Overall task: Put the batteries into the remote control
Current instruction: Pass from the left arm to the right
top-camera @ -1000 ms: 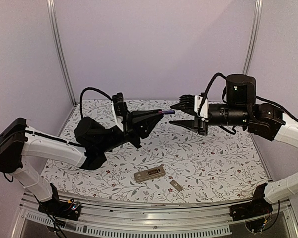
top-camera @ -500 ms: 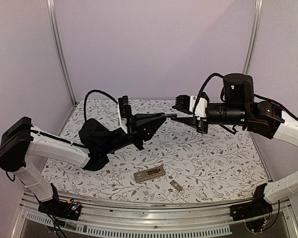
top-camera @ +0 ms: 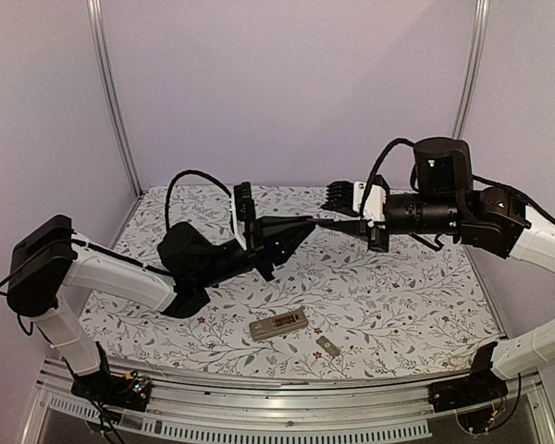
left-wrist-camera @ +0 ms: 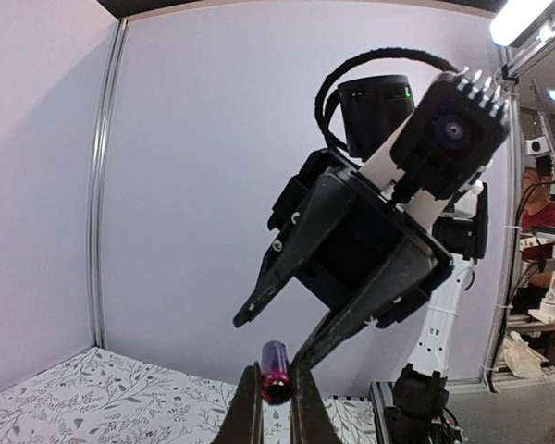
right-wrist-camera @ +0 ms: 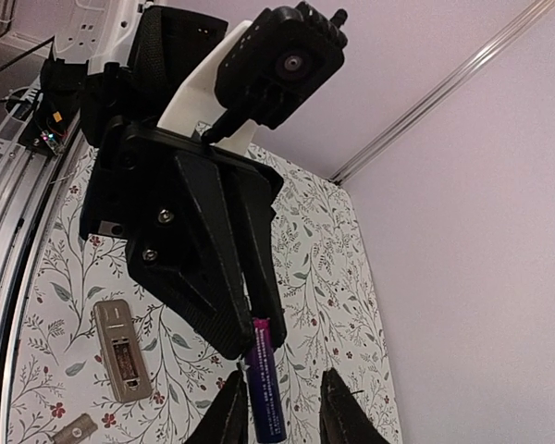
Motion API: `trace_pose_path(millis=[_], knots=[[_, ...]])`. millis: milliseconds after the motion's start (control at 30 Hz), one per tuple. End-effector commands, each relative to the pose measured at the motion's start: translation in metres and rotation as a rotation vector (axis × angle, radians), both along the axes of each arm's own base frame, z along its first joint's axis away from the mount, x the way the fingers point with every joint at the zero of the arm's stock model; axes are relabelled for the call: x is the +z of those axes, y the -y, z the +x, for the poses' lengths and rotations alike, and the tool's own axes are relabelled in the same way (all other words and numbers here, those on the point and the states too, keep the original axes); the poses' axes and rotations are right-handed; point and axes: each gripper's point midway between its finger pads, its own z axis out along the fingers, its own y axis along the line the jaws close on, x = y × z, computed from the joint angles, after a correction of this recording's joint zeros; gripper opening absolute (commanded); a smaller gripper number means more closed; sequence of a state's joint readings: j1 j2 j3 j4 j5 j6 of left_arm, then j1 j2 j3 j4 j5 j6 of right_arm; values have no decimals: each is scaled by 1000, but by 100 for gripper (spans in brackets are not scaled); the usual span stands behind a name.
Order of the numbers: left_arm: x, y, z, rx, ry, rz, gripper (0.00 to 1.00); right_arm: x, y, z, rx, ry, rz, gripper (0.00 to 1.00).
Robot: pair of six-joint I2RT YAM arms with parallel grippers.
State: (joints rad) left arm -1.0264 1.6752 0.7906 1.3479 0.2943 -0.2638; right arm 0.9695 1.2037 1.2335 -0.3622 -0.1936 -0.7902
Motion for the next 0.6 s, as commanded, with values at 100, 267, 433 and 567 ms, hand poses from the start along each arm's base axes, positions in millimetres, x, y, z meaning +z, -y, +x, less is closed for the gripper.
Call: trace_pose_path(millis=[100,267,433,567], knots=[[29,-10,-5,-29,61,-112,0,-9,3,0,-13,-12,-48,26],[28,-9,-6,-34,64,-108,0,-10,4,3,-30,-9,-52,19],[28,-11,-7,-38,60,-116,0,-8,2,2,-23,-11,-46,14],[27,-11,-9,-42,66,-113,0,-14,4,6,-42,-11,-63,17]])
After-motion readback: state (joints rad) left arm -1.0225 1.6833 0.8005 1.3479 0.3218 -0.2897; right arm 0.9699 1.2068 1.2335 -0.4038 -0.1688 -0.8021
